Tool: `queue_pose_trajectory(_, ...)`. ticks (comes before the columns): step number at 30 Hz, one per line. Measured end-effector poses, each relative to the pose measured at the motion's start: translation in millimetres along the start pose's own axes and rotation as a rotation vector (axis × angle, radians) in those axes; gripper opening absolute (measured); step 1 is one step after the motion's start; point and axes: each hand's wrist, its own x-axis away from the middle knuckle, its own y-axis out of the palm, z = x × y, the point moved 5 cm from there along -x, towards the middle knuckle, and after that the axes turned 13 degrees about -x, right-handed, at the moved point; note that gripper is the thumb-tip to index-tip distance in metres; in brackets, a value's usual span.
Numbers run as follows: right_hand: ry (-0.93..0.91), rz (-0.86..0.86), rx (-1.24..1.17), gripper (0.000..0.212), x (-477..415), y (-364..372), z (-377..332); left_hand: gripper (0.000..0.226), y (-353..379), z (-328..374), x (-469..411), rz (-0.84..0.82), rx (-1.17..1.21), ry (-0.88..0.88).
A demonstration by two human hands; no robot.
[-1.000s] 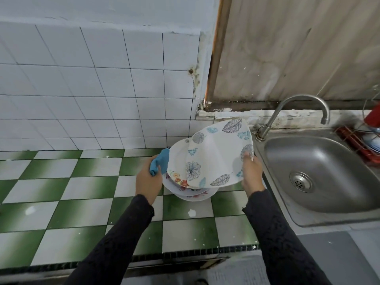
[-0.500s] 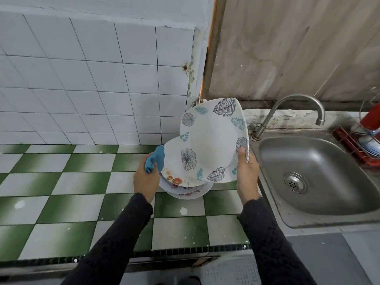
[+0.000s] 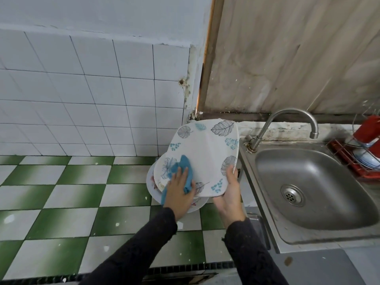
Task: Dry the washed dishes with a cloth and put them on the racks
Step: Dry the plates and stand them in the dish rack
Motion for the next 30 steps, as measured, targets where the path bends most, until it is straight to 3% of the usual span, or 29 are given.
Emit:
queue_pose_trajectory(3, 0.027, -0.046, 0.088, 0.041, -1, 8, 2, 0.069, 14, 37, 8, -0.065, -0.049, 0.194)
queue_pose_trajectory(6, 0.085, -0.049, 0.104, 0.049, -3, 10, 4, 0.062, 14, 49, -3, -0.106, 0.000, 0.294)
queue_pose_trajectory(9, 0.086, -0.066, 0.080, 0.046, -2, 11, -3, 0.064, 6, 36, -12, -0.095, -0.159, 0.441)
queue_pose_trajectory(12, 0.071, -0.109, 0.070, 0.047, 3, 11, -10, 0.068, -10, -6, -27, -0.049, -0.282, 0.285)
queue_pose_trajectory(16, 0.064, -0.149, 0.105, 0.060, 7, 19, -10, 0.063, -16, -15, -26, -0.111, -0.184, 0.083)
queue_pose_trajectory(23, 0.092, -0.173, 0.174, 0.063, 8, 33, 6, 0.067, -10, 72, -8, -0.107, 0.325, 0.281)
queue_pose_trajectory(27, 0.109, -0.180, 0.091, 0.075, -2, 36, -2, 0.069, -23, 35, -25, -0.006, -0.063, 0.445)
queue_pose_trajectory(30, 0.087, -0.173, 0.105, 0.070, -1, 29, -6, 0.074, -32, -8, -37, 0.016, -0.124, 0.282)
